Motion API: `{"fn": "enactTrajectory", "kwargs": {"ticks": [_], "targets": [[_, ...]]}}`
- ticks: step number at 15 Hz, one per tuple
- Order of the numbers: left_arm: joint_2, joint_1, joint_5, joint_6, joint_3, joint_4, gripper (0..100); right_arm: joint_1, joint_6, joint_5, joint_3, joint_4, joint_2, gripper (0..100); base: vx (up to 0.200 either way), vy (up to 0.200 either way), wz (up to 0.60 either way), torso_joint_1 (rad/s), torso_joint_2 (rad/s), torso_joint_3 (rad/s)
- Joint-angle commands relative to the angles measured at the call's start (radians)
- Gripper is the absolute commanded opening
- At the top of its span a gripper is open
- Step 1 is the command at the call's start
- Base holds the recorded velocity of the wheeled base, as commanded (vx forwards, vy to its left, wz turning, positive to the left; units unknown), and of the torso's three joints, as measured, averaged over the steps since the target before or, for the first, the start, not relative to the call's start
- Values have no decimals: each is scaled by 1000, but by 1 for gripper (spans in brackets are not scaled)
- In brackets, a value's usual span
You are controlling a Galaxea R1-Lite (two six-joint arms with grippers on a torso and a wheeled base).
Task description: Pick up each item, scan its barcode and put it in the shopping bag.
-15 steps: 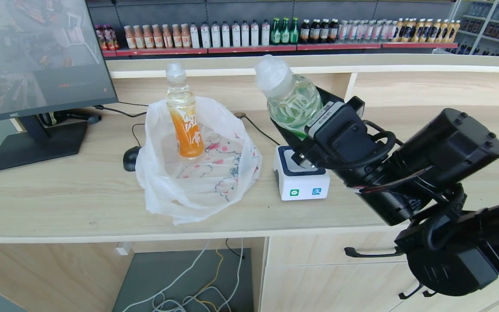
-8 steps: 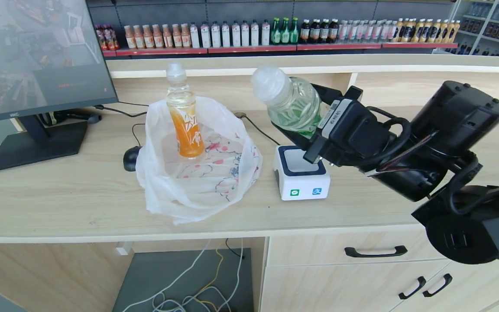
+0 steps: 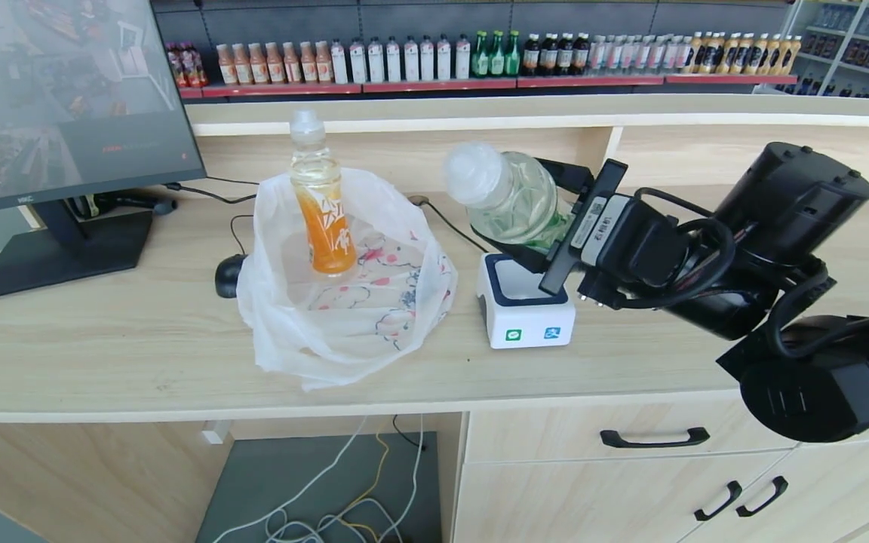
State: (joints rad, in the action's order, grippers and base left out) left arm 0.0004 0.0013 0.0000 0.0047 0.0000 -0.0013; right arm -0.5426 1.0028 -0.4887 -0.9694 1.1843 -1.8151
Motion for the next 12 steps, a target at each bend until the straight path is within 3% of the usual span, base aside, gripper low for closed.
{"fn": "enactTrajectory", "kwargs": {"ticks": [1, 12], "targets": [[0, 0, 2, 0, 0, 0, 100, 1, 11, -14, 4, 0, -10, 0, 0, 0, 0, 0, 0, 0], [0, 0, 0, 0, 0, 0, 100, 10, 63, -59, 11, 0, -81, 0, 0, 0, 0, 0, 0, 0]]}}
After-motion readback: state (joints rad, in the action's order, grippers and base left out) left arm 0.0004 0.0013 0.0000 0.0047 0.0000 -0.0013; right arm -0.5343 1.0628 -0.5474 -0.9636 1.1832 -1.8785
